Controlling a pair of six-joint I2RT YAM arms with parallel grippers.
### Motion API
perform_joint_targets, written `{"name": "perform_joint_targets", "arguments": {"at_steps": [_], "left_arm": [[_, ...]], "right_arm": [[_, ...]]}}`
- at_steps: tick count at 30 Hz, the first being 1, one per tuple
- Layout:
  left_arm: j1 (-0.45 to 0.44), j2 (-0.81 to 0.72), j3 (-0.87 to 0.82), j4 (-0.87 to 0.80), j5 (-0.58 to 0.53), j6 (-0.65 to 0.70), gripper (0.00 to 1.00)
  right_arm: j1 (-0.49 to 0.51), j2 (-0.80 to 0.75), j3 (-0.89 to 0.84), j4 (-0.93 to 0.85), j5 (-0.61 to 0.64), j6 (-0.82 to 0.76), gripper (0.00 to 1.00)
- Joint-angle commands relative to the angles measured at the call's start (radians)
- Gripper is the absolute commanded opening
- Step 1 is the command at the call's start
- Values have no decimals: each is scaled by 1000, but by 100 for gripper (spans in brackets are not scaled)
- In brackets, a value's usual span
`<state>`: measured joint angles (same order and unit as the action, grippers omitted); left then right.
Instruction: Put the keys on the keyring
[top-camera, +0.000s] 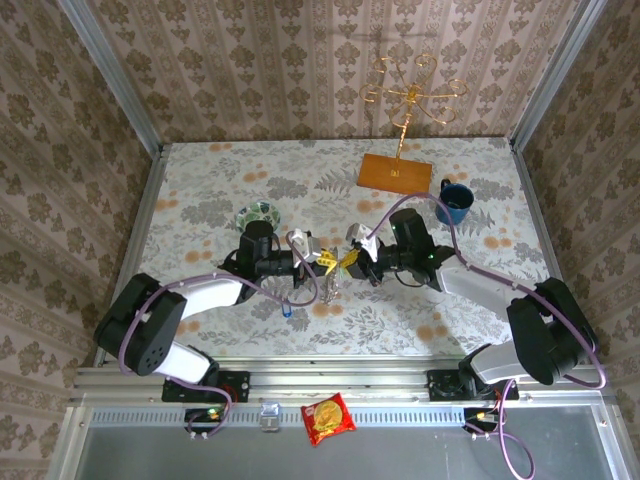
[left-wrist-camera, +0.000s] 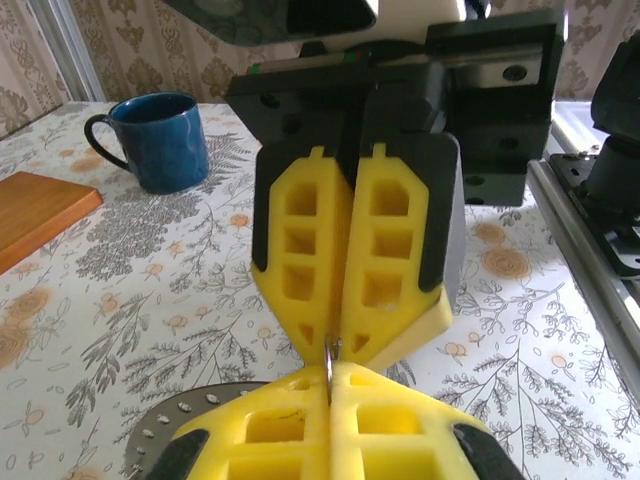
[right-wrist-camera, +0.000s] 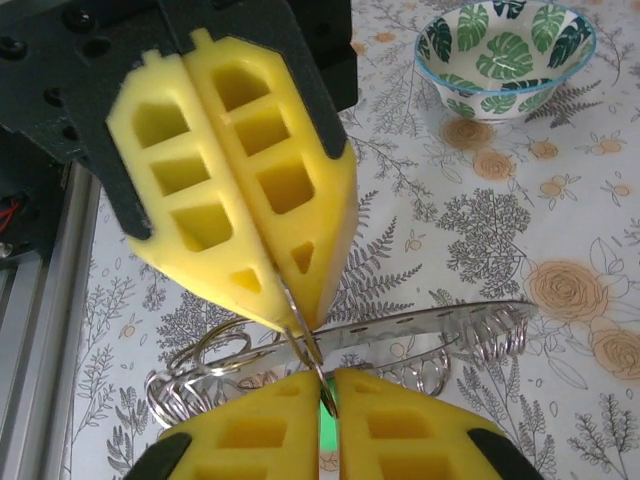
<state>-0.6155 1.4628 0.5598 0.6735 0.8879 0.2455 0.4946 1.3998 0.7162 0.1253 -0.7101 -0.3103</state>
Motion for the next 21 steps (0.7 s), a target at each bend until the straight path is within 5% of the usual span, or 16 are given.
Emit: {"name": "perform_joint_targets", "arguments": {"at_steps": [1, 21], "left_arm": [[-9, 7, -6, 111, 51, -44, 0], [-9, 38, -21, 180, 63, -80, 0]], "right_arm": [[-5, -49, -42, 76, 7, 14, 21], [-5, -52, -75, 193, -33, 22, 25]]}}
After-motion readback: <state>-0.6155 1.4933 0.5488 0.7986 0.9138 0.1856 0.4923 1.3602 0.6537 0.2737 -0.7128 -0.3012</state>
